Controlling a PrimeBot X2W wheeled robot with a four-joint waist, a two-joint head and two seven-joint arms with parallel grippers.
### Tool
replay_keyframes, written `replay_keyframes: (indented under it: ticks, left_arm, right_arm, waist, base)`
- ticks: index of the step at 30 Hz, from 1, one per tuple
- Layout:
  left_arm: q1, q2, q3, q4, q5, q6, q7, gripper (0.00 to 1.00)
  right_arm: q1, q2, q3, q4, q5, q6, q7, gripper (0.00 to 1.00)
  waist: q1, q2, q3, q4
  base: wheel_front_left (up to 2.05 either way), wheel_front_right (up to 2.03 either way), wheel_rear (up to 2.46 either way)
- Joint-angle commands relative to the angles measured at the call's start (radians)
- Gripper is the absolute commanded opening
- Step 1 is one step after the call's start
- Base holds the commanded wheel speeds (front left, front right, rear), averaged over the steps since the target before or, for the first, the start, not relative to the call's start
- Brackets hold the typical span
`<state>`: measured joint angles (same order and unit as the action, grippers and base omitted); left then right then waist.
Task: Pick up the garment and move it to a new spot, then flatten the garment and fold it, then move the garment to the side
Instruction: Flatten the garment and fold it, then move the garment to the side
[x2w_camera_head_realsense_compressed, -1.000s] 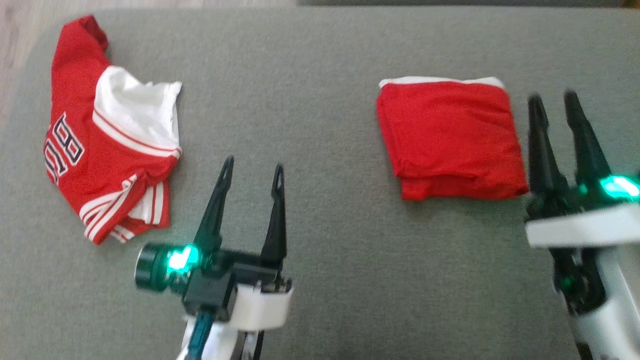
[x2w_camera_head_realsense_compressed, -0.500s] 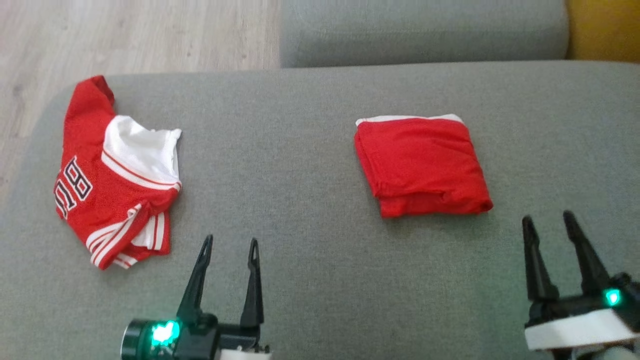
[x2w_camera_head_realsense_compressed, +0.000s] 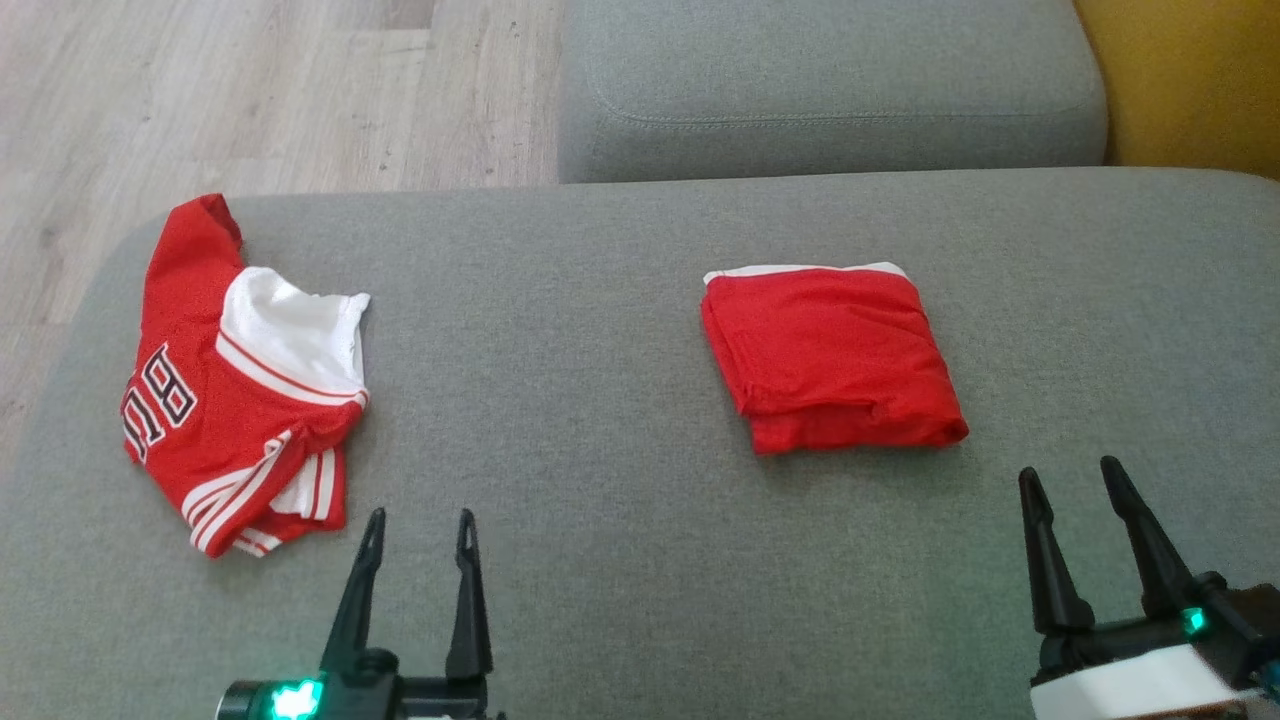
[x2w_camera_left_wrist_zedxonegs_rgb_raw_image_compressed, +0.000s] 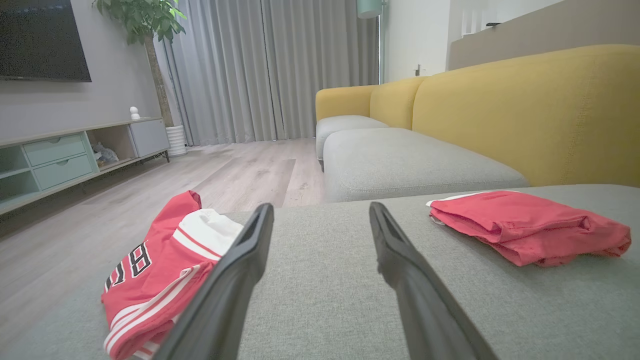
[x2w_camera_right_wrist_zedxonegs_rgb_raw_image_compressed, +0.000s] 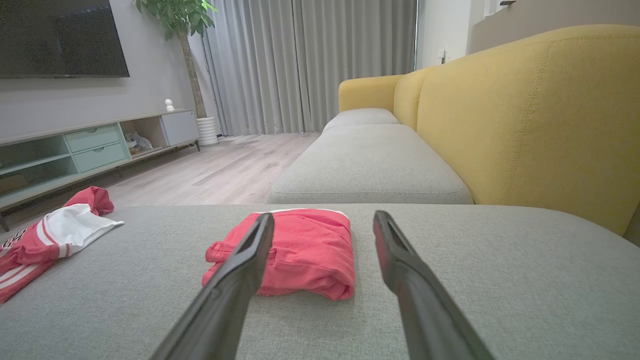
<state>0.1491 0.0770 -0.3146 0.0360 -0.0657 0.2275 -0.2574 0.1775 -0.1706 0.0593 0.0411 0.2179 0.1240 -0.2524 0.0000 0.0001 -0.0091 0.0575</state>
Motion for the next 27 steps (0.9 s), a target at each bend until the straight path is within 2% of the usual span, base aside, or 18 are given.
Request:
replay_keyframes:
  ticks: [1, 27]
  left_arm:
    - [-0.024, -0.011, 0.042, -0.030, -0.014, 0.000, -0.004, 1.00]
    - [-0.008, -0.026, 0.075, -0.035, -0.036, -0.014, -0.004, 1.00]
  right_arm:
    - [-0.015, -0.017, 0.022, -0.028, -0.008, 0.007, -0.009, 1.00]
    - [0.002, -0.026, 0.046, -0.027, -0.038, 0.007, -0.009, 1.00]
  waist:
    - [0.0000, -0.0001, 0.000, -0.001]
    - [0.0000, -0.0001, -0.006, -0.010]
  base:
    - [0.00, 0.00, 0.00]
    - [0.00, 0.00, 0.00]
